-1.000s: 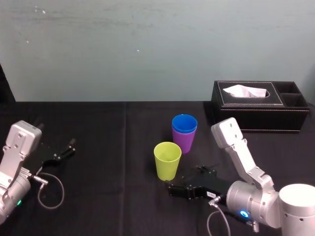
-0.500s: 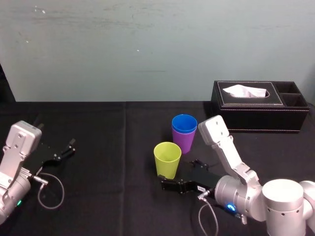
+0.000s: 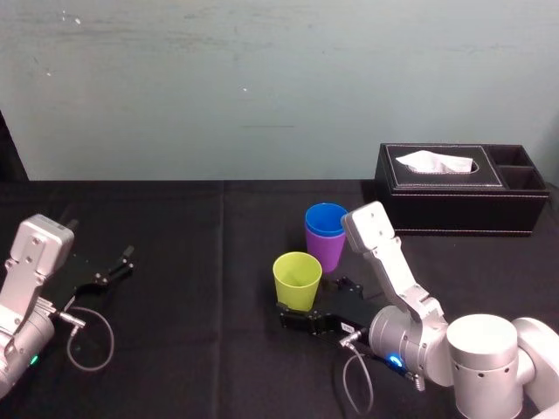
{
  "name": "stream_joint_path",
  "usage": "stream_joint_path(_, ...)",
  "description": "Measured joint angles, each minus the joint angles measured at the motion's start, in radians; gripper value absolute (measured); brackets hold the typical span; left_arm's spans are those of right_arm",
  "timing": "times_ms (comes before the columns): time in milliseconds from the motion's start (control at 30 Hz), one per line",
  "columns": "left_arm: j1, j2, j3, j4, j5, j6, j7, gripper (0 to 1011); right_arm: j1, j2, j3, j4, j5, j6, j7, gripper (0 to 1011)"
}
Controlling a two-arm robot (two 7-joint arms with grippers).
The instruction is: Stack the three plastic cups sequentially using one hand.
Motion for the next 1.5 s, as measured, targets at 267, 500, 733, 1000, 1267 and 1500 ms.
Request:
stream_joint_path(267, 0.000, 0.000, 0.000, 0.000, 0.000, 0.000, 0.000, 1000, 0.010, -0.035, 0.012, 0.036, -0.024, -0.005, -0.013, 1000)
stream_joint_path(500, 0.000, 0.000, 0.000, 0.000, 0.000, 0.000, 0.000, 1000, 0.020, -0.056, 0.019, 0.065, -0.044, -0.016, -0.016, 1000)
stream_joint_path(733, 0.000, 0.000, 0.000, 0.000, 0.000, 0.000, 0.000, 1000, 0.022, -0.071, 0.027, 0.084, -0.057, -0.026, -0.010, 1002)
stream_joint_path(1000, 0.000, 0.000, 0.000, 0.000, 0.000, 0.000, 0.000, 1000, 0.029, -0.085, 0.028, 0.098, -0.070, -0.042, 0.006, 1000)
stream_joint_path(1267, 0.000, 0.000, 0.000, 0.000, 0.000, 0.000, 0.000, 1000, 0.036, -0.095, 0.026, 0.111, -0.082, -0.050, 0.013, 1000)
stream_joint_path(1500, 0.000, 0.000, 0.000, 0.000, 0.000, 0.000, 0.000, 1000, 0.039, -0.102, 0.028, 0.121, -0.091, -0.051, 0.015, 1000)
